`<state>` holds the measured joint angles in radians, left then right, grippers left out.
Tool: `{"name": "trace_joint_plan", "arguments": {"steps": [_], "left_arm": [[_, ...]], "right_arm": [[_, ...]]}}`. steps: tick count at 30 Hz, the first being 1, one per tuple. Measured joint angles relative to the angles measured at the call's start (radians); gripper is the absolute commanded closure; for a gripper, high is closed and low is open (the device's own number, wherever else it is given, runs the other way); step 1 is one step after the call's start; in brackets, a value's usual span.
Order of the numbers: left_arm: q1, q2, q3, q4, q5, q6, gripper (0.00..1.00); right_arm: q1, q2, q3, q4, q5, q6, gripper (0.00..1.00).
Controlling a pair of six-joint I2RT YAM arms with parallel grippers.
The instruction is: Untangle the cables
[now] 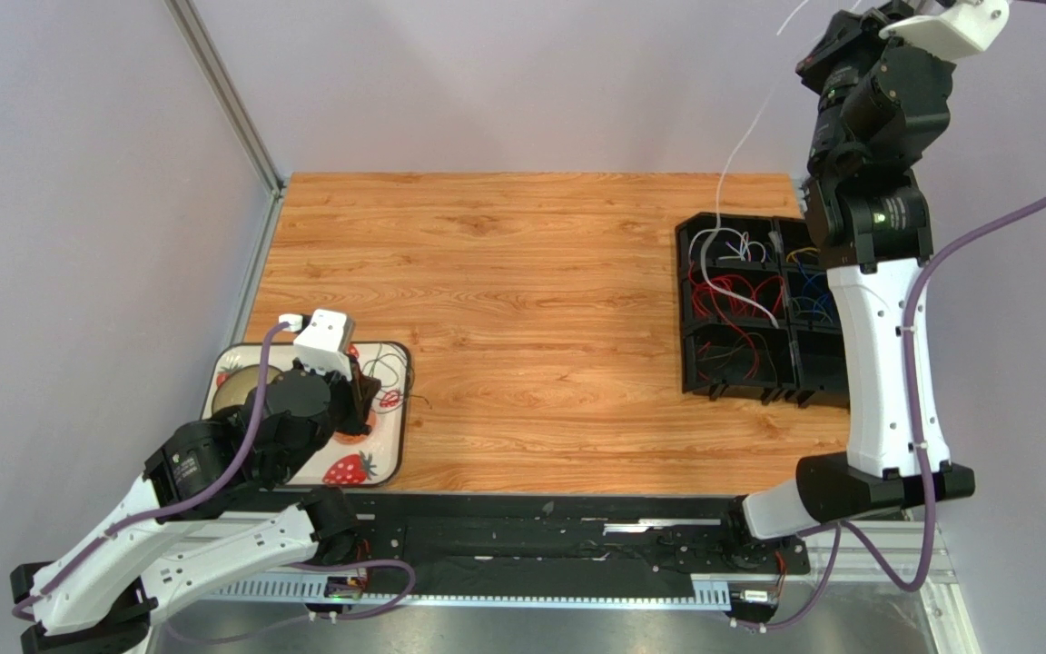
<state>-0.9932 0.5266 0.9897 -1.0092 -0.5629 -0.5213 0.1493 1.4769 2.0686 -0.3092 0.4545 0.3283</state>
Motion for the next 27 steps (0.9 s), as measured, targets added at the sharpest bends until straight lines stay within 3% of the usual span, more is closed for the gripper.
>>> {"name": "trace_joint_plan", "arguments": {"steps": [11,17,27], "left_arm": [[0.0,0.002,0.0,0.0,0.003,0.0,1.0],[0.0,0.023,0.0,0.001,0.004,0.0,1.0],[0.0,0.077,0.0,0.0,0.001,0.0,1.0]], "right_arm": [[-0.002,-0.237,-0.247,-0.002,0.122,-0.106,1.0],[-0.075,-0.366,-0.417,0.012,0.145,-0.14,1.0],[-0.167,-0.314,-0.423,0.011,0.008,-0.142,1.0]]}}
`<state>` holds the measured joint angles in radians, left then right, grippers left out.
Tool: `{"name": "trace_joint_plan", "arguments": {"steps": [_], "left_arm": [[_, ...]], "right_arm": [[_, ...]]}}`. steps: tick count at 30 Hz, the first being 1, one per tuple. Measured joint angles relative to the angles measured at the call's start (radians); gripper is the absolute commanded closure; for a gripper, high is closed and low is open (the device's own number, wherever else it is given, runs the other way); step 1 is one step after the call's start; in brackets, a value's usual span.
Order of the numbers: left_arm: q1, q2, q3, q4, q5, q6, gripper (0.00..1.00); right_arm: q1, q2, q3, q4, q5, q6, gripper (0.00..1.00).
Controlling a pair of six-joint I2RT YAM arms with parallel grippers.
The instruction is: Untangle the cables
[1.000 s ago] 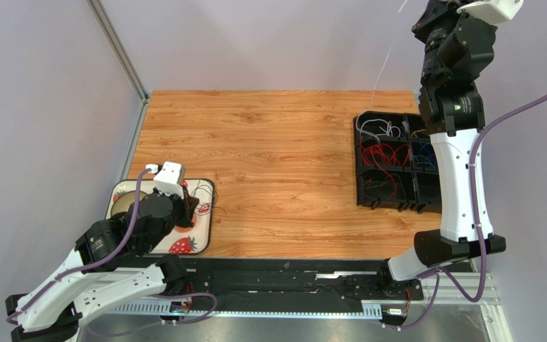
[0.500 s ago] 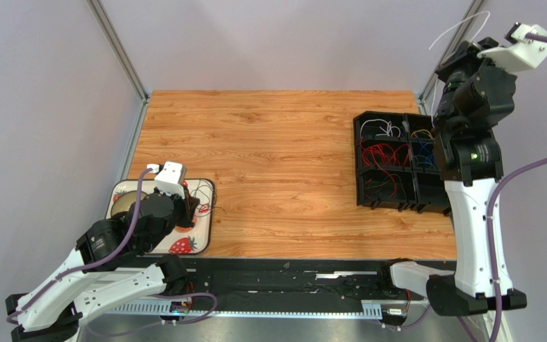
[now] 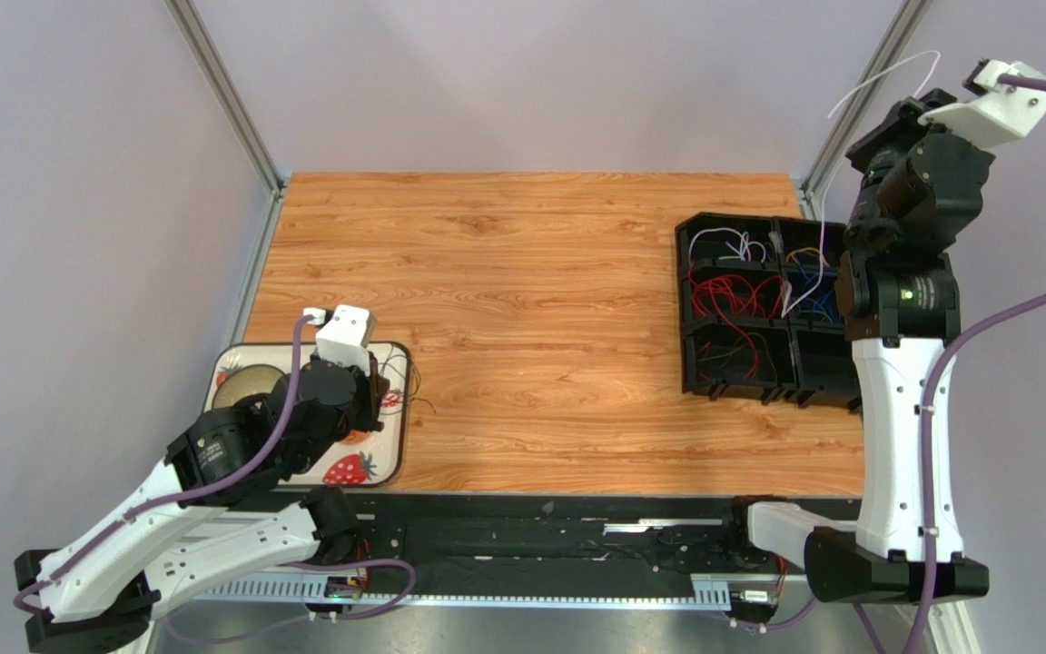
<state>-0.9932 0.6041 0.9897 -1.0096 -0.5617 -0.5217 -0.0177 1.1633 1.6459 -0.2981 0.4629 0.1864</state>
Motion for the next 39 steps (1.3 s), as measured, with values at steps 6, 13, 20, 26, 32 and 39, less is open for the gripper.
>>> {"name": "trace_joint_plan", "arguments": {"steps": [6,13,20,26,32,39], "left_arm": [[0.0,0.0,0.0,-0.003,-0.011,-0.002,1.0],[0.0,0.005,0.0,-0.003,-0.024,-0.005,1.0],[0.0,0.012,0.0,-0.004,-0.024,-0.007,1.0],[0.0,0.006,0.0,-0.004,-0.024,-0.007,1.0],[0.0,0.005,0.0,-0.004,-0.025,-0.007,1.0],[0.0,0.005,0.0,-0.004,-0.025,-0.007,1.0]], "right_arm": [[-0.003,0.083,0.045,0.003,-0.071,0.022,1.0],[-0.003,0.214,0.162,0.014,-0.13,0.058,1.0],[-0.003,0.364,0.295,0.042,-0.166,0.071,1.0],[-0.003,0.481,0.357,0.08,-0.179,0.079,1.0],[-0.003,0.563,0.36,0.105,-0.177,0.08,1.0],[-0.003,0.578,0.342,0.136,-0.177,0.079,1.0]]}}
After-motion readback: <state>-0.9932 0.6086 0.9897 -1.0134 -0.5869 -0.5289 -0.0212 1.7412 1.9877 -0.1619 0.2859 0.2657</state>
